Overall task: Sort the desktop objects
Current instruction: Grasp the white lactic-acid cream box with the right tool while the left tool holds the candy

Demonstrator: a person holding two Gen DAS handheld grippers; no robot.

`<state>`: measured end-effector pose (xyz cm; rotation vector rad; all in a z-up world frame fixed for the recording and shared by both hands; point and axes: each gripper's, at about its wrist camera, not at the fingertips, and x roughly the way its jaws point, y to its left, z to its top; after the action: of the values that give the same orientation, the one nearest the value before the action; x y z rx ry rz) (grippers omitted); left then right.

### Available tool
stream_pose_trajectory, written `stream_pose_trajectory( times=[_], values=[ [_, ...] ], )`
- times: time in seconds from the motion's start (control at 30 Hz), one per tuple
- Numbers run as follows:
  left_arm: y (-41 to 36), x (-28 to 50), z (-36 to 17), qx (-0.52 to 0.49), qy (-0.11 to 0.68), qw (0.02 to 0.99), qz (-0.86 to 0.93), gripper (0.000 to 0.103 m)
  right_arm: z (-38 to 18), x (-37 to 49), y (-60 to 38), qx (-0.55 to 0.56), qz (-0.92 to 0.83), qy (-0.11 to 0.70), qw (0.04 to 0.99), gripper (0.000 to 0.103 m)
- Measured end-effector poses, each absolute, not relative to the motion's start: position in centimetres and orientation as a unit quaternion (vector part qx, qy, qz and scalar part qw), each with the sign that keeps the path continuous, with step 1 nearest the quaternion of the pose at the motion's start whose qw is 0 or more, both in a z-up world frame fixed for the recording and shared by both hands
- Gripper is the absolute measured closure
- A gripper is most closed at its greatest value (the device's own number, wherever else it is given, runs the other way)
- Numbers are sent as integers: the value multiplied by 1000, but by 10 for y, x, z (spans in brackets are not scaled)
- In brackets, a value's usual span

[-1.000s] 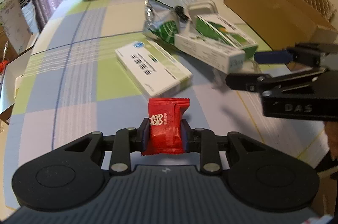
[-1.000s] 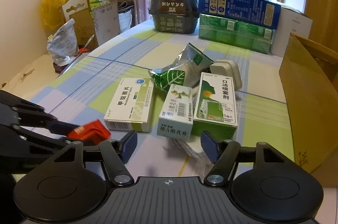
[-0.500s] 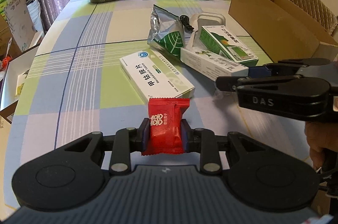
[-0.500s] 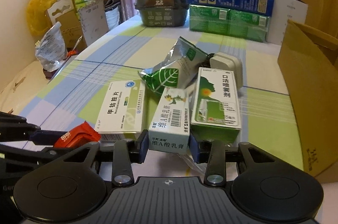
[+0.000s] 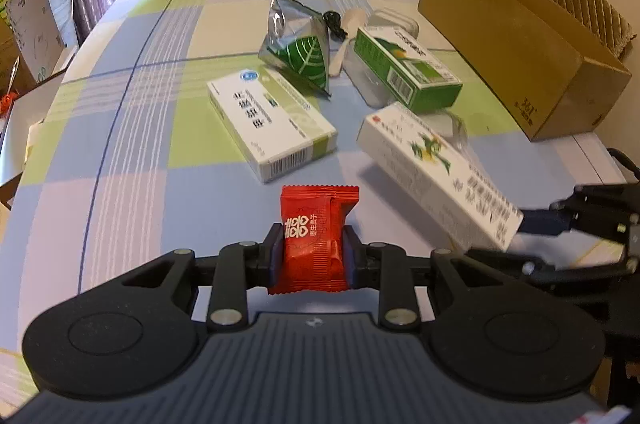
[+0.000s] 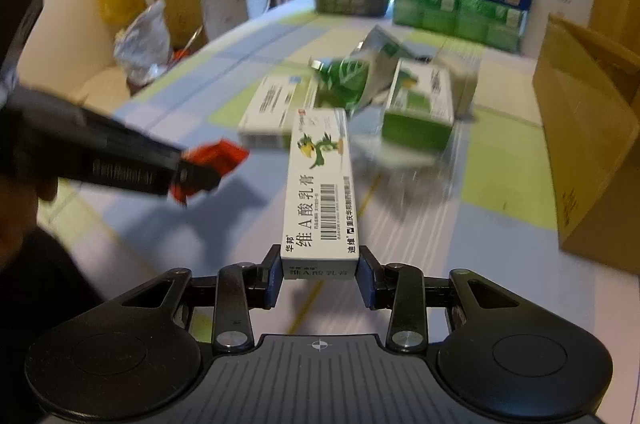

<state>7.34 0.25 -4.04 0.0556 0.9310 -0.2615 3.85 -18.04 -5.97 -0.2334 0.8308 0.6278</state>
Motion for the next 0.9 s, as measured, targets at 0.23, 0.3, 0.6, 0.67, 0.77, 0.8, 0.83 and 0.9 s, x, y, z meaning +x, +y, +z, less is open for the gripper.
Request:
stream_pose_trajectory(
  times=[0.23, 0.3, 0.6, 0.67, 0.77, 0.8, 0.83, 0.9],
  values=[
    [5, 70, -48, 25, 456, 881, -121, 78, -67, 41, -171, -132, 305, 376, 865, 35],
    [5, 71, -49, 23, 457, 881, -120, 78, -69, 46, -165, -136, 305, 371, 866, 35],
    [6, 78, -54, 21, 459, 880, -117, 78, -83, 68, -146, -140, 300, 380, 864, 53],
    [6, 79, -55, 20, 459, 880, -118, 78, -84, 71, -145, -138, 297, 384, 863, 59],
    [5, 79, -55, 21, 460, 880, -118, 78, -84, 71, -147, -132, 293, 390, 863, 67],
    [5, 79, -56, 22, 460, 880, -117, 78, -83, 71, -148, -129, 291, 392, 863, 67],
    [4, 78, -55, 23, 460, 880, -117, 78, -81, 70, -150, -125, 290, 392, 864, 67],
    [3, 76, -53, 26, 457, 881, -115, 78, -76, 67, -152, -122, 289, 388, 867, 67]
  ],
)
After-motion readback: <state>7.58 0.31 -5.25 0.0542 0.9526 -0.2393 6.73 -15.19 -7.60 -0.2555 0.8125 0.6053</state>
